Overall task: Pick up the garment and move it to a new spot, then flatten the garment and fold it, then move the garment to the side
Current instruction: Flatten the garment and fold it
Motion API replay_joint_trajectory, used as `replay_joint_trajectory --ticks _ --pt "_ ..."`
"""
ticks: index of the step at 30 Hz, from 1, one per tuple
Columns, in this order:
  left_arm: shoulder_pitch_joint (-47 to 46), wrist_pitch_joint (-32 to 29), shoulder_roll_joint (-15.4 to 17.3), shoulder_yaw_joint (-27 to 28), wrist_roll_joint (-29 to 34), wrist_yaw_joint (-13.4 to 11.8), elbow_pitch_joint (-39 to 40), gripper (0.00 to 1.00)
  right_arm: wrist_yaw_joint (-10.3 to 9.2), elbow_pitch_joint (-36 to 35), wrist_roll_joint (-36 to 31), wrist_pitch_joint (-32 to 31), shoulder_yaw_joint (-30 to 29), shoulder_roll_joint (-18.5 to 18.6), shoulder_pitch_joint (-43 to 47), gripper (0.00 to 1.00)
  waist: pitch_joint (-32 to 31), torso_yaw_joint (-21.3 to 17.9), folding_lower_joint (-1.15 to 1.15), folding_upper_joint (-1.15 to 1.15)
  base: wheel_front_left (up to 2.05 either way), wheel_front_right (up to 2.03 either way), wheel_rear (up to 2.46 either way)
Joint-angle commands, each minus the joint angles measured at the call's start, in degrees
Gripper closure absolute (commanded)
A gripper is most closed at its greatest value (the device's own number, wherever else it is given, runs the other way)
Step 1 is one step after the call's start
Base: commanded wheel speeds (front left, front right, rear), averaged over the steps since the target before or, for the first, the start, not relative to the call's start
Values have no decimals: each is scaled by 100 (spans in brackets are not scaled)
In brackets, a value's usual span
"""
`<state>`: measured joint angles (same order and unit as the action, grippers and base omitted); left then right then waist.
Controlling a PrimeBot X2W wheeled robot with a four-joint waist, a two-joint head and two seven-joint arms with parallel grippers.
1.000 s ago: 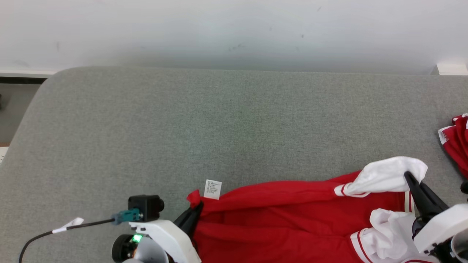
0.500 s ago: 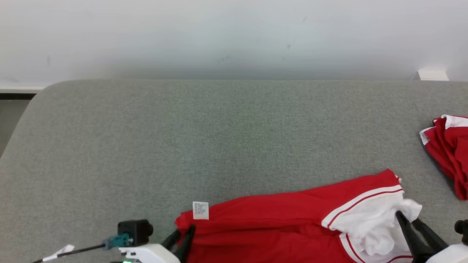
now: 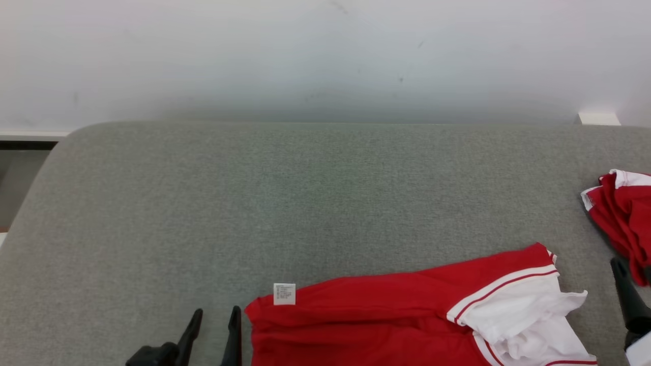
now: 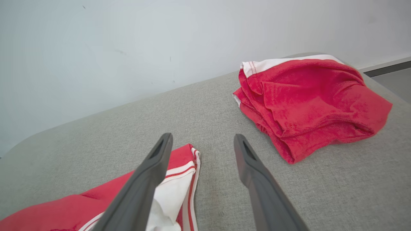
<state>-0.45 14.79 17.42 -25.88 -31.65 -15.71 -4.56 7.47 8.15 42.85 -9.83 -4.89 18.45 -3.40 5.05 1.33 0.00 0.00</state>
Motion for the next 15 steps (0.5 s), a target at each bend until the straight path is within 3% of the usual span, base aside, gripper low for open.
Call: replay_joint_trajectory --ticks 1,9,15 --pt "100 39 -49 62 94 -24 32 0 1 32 -96 -95 -41 -73 -83 0 -13 45 0 0 0 0 0" --pt "381 34 -467 370 776 242 62 0 1 732 -1119 -1228 106 -571 -389 0 -44 240 0 0 0 0 0" --pt "552 36 -651 667 1120 446 123 0 1 944 -1162 -1778 314 -592 -145 0 -27 350 0 0 0 0 0"
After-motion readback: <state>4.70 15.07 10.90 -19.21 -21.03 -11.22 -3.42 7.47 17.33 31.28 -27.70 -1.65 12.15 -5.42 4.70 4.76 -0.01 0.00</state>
